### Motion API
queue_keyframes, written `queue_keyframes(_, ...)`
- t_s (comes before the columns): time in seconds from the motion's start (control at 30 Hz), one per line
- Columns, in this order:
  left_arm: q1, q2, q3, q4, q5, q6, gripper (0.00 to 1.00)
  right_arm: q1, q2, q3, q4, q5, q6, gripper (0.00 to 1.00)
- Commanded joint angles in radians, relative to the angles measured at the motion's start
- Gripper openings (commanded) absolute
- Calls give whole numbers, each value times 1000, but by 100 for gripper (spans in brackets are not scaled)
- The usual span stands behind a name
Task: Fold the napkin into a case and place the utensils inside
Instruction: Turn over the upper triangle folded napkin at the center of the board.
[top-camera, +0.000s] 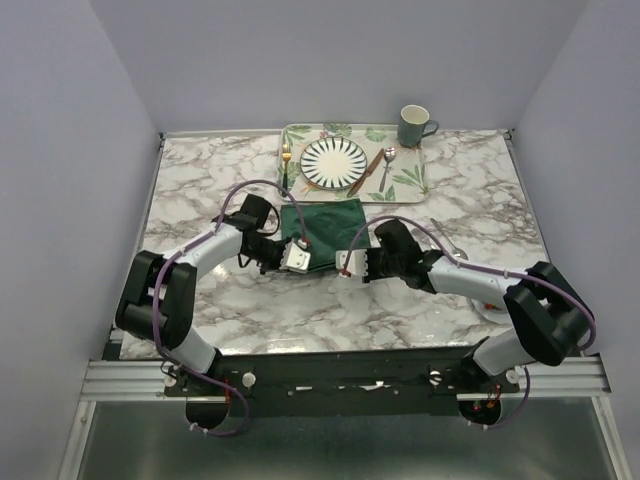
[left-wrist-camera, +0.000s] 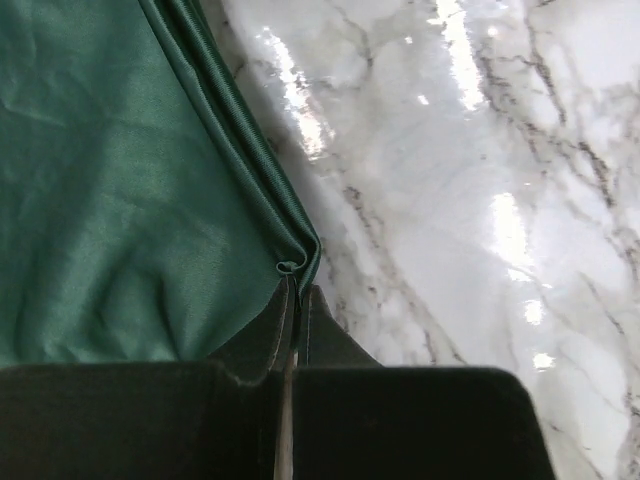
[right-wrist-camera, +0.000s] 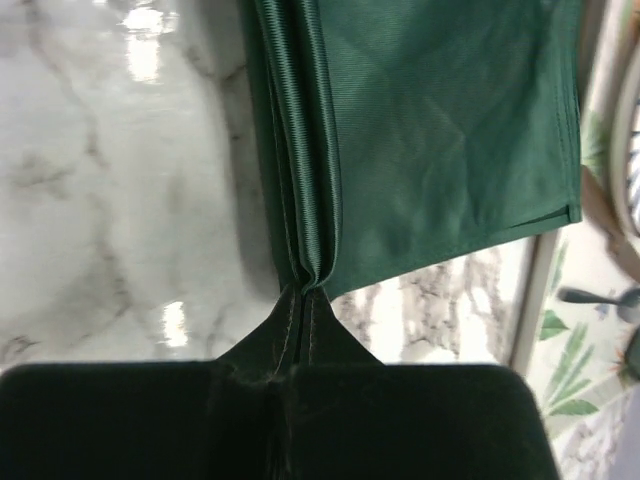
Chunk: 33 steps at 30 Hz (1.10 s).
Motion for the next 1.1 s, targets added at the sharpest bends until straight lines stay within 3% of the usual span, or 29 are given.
queue_keyframes(0.0, -43, -80, -58, -98, -102, 13, 0, 35, -43, -64, -96, 38, 29, 1)
queue_keyframes(0.53, -151, -183, -267, -37, -170, -4, 0, 177, -94, -176, -166, 34, 96, 1)
queue_keyframes(0.6, -151, -186, -276, -26, -179, -10, 5, 190, -91, -170, -185, 32, 115, 12)
queue_keyframes(0.67, -152, -192, -279, -24, -182, -16, 26, 195, -100, -152, -227, 26, 132, 19)
queue_keyframes(0.7, -152, -212, -279, -24, -177, -31, 32, 197, -108, -140, -247, 23, 157, 32)
queue_keyframes(0.73, -149, -224, -272, -32, -170, -43, 41, 198, -132, -104, -274, 20, 174, 37)
queue_keyframes(0.8, -143, -276, -261, -47, -133, -65, 46, 198, -164, -67, -357, 1, 223, 41)
queue_keyframes(0.9, -112, -347, -238, -98, -85, -106, 51, 197, -238, -11, -461, -15, 294, 55)
queue_keyframes(1.07, -2, -402, -201, -101, 4, -336, 53, 166, -301, 74, -587, -49, 411, 56)
